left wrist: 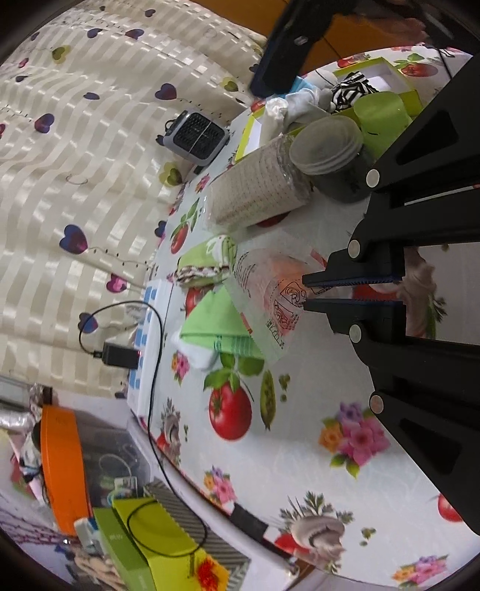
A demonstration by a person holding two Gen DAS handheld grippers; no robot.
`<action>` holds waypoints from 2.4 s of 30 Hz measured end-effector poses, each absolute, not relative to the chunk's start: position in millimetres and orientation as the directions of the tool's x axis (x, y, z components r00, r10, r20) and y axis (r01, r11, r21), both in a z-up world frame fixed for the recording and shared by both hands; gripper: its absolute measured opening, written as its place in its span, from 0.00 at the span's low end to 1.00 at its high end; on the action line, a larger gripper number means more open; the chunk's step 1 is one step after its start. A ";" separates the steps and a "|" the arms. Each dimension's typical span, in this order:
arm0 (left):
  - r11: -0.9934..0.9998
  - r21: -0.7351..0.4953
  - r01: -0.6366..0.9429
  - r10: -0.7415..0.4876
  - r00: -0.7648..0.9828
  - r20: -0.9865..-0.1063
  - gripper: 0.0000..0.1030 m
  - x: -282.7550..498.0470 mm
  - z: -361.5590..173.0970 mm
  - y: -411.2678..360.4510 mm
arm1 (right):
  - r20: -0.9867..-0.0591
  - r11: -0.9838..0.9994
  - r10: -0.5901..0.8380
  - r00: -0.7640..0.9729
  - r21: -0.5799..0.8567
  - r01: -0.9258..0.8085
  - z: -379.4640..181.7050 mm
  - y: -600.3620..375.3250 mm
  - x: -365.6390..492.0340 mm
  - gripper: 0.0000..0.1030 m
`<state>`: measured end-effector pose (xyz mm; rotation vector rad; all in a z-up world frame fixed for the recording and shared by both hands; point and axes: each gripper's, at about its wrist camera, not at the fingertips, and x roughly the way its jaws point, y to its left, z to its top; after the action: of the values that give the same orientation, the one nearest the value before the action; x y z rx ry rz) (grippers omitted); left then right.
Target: Organize soft objects
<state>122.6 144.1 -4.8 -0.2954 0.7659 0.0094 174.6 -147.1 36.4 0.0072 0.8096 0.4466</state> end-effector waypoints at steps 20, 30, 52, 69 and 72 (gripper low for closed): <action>0.918 -0.277 -0.285 0.035 0.752 -0.658 0.06 82.3 -0.1 215.3 | -0.887 0.852 0.323 0.330 0.120 -0.510 -24.0 -15.8 310.7 0.43; 0.912 -0.296 -0.284 0.017 0.746 -0.665 0.06 85.2 -7.5 222.5 | -0.952 0.895 0.183 0.246 0.058 -0.441 -68.4 -3.4 343.9 0.43; 0.926 -0.290 -0.240 0.010 0.785 -0.619 0.06 68.1 24.7 201.8 | -0.862 0.867 0.381 0.334 0.208 -0.452 -0.5 -44.1 288.1 0.08; 0.966 -0.247 -0.072 -0.085 0.818 -0.569 0.06 62.0 64.3 127.7 | -0.690 0.860 0.485 0.536 0.267 -0.434 63.3 -117.6 185.3 0.08; 0.970 -0.238 -0.042 -0.104 0.817 -0.567 0.06 63.9 67.1 113.3 | -0.680 0.869 0.478 0.556 0.272 -0.414 64.3 -133.8 172.1 0.08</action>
<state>63.9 113.3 67.1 -0.2461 0.6153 -0.0337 172.1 -133.8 64.3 0.0837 0.8272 0.5273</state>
